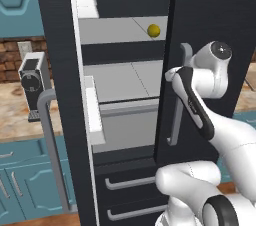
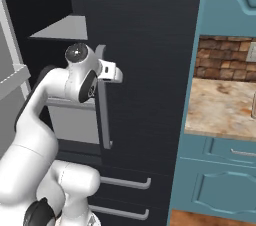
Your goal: Retrieve a lemon from the fridge and place it on the cutting board with the fish.
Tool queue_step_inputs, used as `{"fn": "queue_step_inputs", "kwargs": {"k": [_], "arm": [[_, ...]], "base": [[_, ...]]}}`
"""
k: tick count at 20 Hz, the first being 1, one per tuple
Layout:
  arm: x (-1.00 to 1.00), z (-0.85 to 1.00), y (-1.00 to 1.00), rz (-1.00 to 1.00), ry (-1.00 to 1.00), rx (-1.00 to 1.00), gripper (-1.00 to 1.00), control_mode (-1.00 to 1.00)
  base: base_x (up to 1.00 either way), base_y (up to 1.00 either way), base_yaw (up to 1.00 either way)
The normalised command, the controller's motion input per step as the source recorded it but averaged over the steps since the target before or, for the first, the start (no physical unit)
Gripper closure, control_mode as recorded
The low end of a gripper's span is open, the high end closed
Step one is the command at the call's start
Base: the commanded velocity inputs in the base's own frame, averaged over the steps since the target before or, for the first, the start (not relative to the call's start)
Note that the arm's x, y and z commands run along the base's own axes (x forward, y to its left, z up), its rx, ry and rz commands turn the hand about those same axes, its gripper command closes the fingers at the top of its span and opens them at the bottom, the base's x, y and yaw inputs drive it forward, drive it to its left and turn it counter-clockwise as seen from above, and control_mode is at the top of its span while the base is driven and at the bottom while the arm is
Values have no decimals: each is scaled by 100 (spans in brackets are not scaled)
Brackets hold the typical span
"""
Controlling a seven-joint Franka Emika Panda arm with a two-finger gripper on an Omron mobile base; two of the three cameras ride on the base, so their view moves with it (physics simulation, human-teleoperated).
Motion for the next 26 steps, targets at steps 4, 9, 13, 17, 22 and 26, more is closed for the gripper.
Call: {"fn": "queue_step_inputs", "kwargs": {"k": [4, 9, 13, 17, 22, 26], "arm": [[3, -7, 0, 3, -21, 2, 100, -100], [0, 0, 1, 4, -26, 1, 100, -100], [-7, 16, -5, 0, -2, 0, 100, -100], [-57, 58, -36, 0, 1, 0, 100, -100], [-93, 49, -64, 6, 0, 4, 100, -100], [-100, 49, -69, 8, 0, 1, 100, -100]], "base": [[0, 0, 0], [0, 0, 0], [0, 0, 0], [0, 0, 0], [0, 0, 0], [0, 0, 0]]}}
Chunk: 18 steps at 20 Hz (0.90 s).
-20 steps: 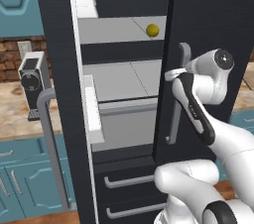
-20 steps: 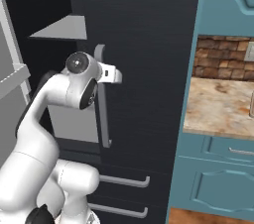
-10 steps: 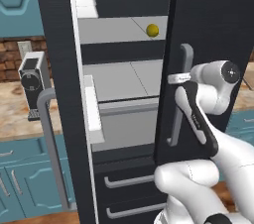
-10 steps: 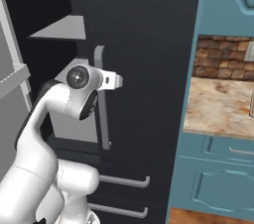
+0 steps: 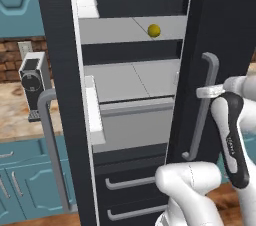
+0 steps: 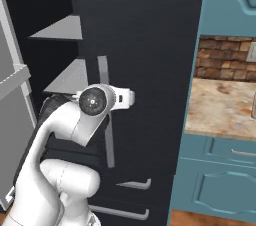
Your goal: Retrieve a lemon from the fridge and place it on the cutting board with the fish.
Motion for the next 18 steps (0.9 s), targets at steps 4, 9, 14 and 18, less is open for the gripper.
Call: {"fn": "queue_step_inputs", "kwargs": {"k": [4, 9, 14, 18], "arm": [[-100, 43, -67, 7, 2, 3, 100, -100], [-100, 14, -69, 5, 0, 6, 100, -100], [-36, 2, -15, 4, 2, 0, 100, -100], [-8, 0, 3, 0, 0, 0, -100, -100]], "base": [[0, 0, 0], [0, 0, 0], [0, 0, 0], [0, 0, 0]]}}
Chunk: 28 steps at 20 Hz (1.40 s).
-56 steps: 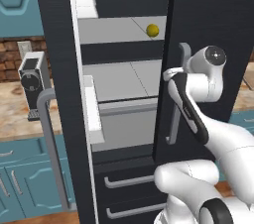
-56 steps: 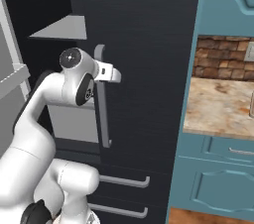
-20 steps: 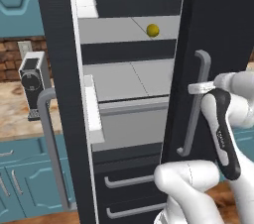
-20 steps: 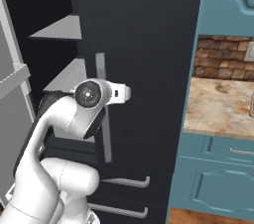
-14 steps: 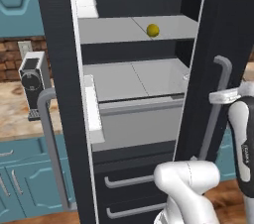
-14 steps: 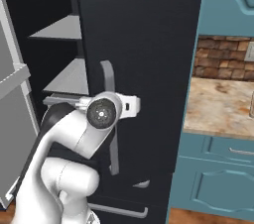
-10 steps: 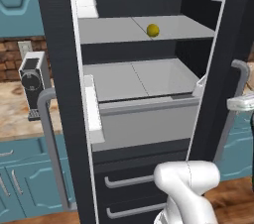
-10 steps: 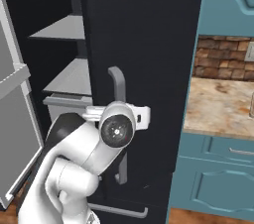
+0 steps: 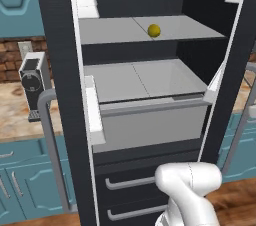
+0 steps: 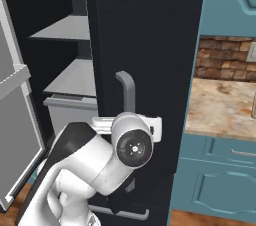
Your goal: Retrieve a lemon from the fridge and place it on the cutting board with the fish.
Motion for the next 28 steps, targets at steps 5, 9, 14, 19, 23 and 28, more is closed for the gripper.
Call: {"fn": "queue_step_inputs", "kwargs": {"k": [5, 9, 14, 19, 23, 28], "arm": [[-48, 12, -10, -10, -1, -1, -100, -100], [-99, 22, 0, -32, 0, -8, -100, -100], [-57, 5, 72, -23, 7, -25, -100, -100], [-30, 2, 98, -6, 28, -36, -100, -100], [0, 1, 83, 0, 39, -34, -100, -100], [0, -28, 82, 5, 34, -32, -100, -100]], "base": [[0, 0, 0], [0, 0, 0], [0, 0, 0], [0, 0, 0], [0, 0, 0], [0, 0, 0]]}}
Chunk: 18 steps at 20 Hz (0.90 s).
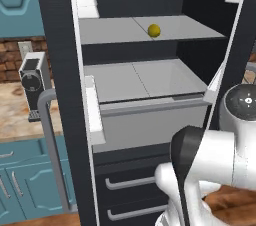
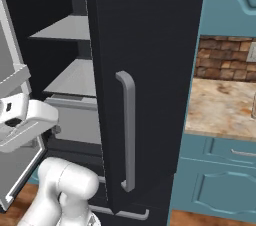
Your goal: Retrieve a lemon from the fridge and place it on the cutting board with the fish.
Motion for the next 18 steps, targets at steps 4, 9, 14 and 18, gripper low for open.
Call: {"fn": "queue_step_inputs", "kwargs": {"k": [4, 9, 14, 18], "arm": [[12, -74, 40, 40, 20, -27, -100, -100], [1, -53, 57, 48, 8, -13, -100, -100], [22, -34, 27, 16, 12, -6, -100, -100], [40, -55, -43, 8, 3, -2, -100, -100]], "base": [[0, 0, 0], [0, 0, 0], [0, 0, 0], [0, 0, 0]]}}
